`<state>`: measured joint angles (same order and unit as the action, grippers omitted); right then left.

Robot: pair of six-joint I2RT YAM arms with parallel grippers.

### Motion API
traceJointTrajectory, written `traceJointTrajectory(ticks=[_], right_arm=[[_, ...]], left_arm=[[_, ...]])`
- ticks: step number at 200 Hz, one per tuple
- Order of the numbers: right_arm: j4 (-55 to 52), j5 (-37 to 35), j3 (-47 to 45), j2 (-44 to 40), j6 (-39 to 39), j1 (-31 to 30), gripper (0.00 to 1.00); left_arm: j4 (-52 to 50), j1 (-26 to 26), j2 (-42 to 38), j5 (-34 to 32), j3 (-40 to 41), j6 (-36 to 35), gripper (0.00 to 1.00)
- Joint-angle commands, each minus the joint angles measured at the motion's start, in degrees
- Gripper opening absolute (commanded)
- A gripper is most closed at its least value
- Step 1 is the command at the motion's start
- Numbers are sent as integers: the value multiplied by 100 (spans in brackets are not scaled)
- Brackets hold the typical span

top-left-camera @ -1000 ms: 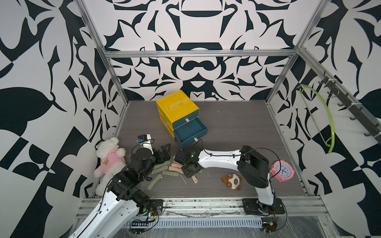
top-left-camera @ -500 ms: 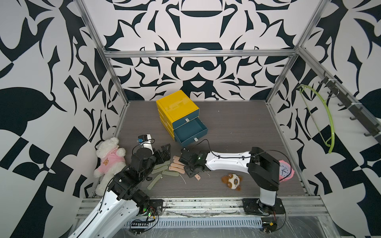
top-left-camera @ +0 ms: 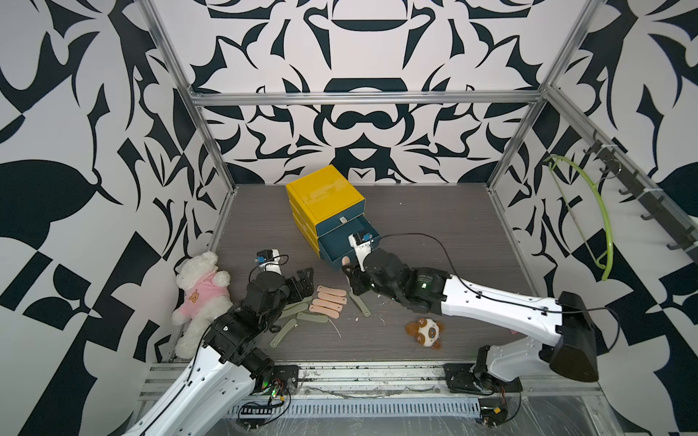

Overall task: Place the fruit knives into the drawer by color
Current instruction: Place the fruit knife in the drawer.

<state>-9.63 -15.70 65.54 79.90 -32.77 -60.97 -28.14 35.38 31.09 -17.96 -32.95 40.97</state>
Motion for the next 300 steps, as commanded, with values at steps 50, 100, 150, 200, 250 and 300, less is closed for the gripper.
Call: traceJointTrajectory(ticks=[50,100,150,200,250,300], right_arm=[[1186,-662,738,814,-1985,1003,8],[1260,-774,1099,1449,-2612,1278,8],[842,-413,1431,1979,-2942,1469,14],[857,-399,1500,2030,-2871,1469,32],[836,-330,1663,1965,-2529,1470,40],[962,28,1336,1454,-2333,1469,41]], left_arm=[[40,20,62,84,61,192,99],[19,19,103,136,34,245,99],[-15,15,58,144,43,262,99],[-84,16,12,185,43,218,99],[-87,14,-23,179,52,210,99],[-112,17,63,288,-94,63,99]])
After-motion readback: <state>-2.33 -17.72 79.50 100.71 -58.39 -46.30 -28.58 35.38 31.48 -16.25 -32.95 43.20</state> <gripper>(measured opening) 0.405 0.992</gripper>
